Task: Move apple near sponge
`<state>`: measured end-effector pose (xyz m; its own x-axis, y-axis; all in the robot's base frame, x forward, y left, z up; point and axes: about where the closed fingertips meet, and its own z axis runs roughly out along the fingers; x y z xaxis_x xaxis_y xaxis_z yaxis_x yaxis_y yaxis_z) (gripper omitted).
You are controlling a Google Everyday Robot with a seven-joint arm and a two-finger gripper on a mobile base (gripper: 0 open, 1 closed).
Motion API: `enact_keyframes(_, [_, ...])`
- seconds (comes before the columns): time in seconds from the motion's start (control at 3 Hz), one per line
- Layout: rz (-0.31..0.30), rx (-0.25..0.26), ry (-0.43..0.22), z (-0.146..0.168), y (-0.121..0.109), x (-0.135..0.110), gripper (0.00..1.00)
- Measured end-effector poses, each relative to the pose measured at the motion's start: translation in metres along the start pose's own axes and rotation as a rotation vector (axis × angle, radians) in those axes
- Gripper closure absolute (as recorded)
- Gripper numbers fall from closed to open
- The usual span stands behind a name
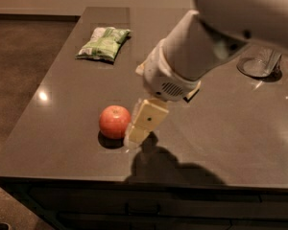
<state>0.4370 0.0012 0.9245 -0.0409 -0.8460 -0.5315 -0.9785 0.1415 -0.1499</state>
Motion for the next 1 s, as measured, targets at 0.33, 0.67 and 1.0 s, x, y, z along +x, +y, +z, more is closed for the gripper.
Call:
enact_keyframes(0.33, [0.001,-0.03,-0.001,0.039,0.0,-0.016,0.0])
enact_keyframes(0.67, [0.005,-0.053,0.016,0.071,0.002,-0.023,0.0])
enact_keyframes(1.0, [0.018,-0.065,0.033,0.087,0.001,-0.019,0.18])
